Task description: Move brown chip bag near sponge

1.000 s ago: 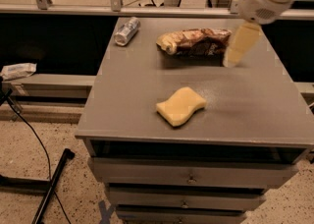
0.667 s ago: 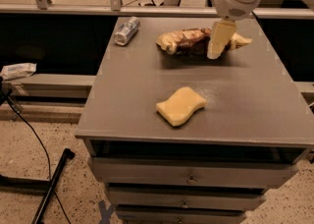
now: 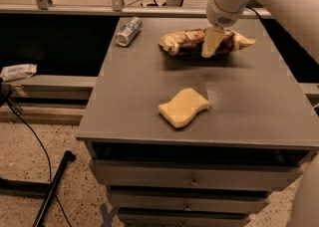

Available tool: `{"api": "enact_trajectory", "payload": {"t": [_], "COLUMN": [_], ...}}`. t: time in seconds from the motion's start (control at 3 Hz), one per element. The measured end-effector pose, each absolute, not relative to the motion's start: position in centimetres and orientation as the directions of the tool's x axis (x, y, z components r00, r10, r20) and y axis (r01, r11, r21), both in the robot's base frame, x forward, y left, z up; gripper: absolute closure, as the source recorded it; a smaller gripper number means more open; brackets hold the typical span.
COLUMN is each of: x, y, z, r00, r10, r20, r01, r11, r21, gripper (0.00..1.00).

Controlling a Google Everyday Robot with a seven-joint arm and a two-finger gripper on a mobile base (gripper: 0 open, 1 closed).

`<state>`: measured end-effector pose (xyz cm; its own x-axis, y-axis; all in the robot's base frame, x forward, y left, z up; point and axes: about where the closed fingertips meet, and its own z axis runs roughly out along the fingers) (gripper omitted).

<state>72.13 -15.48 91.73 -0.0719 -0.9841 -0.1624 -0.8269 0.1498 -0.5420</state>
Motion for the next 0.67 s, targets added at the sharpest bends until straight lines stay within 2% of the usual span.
{"api": "enact_trajectory", "payload": {"t": [0.33,0.67], "x": [72.98,72.93], "y": [-15.9,-16.09], "z": [89.53,89.25], "r00": [-0.093,-0.091], "r10": [-0.979,-0.976], "r20": [-0.181,-0.196], "r01": [-0.843,-0.846], "r11": [0.174,0.179], "r21": [-0.509,-0.501], "gripper": [0.48,0.72]}}
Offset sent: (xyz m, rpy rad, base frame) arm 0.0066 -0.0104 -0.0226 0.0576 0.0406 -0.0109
